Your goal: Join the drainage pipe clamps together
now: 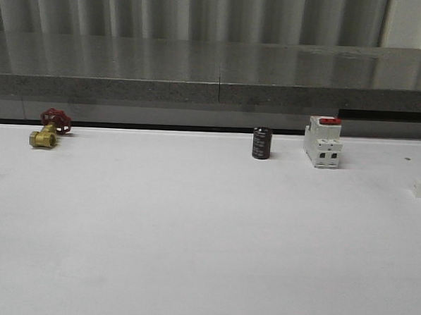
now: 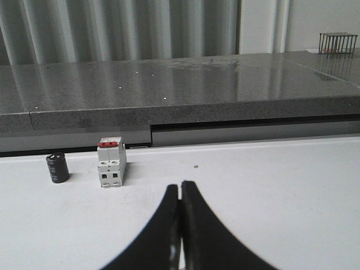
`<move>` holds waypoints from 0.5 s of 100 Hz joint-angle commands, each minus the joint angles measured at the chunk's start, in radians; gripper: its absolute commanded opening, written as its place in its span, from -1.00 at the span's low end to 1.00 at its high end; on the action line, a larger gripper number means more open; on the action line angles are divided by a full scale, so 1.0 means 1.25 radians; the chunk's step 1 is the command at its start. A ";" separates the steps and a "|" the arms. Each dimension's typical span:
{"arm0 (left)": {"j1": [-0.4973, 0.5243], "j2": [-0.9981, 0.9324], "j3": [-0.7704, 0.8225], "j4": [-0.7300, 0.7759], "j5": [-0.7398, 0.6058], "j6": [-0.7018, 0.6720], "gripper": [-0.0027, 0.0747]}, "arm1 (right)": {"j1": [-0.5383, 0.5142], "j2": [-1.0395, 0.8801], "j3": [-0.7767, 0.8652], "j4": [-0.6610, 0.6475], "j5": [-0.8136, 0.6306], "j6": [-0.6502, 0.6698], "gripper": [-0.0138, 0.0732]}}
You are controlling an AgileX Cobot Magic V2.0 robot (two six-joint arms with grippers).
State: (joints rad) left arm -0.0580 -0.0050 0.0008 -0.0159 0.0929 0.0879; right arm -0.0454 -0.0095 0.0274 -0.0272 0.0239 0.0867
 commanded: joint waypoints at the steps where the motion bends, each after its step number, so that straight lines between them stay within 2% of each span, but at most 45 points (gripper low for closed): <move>1: -0.005 -0.021 0.036 -0.002 -0.063 -0.001 -0.99 | -0.003 -0.016 -0.013 -0.002 -0.070 -0.008 -0.84; 19: -0.005 -0.019 0.006 -0.002 -0.019 -0.001 -0.99 | -0.003 -0.016 -0.013 -0.002 -0.070 -0.008 -0.84; 50: -0.005 0.101 -0.200 -0.002 0.171 -0.001 -0.99 | -0.003 -0.016 -0.013 -0.002 -0.070 -0.008 -0.84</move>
State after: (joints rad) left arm -0.0580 0.0511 -0.1499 -0.0159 0.3061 0.0879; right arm -0.0454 -0.0095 0.0274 -0.0272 0.0239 0.0867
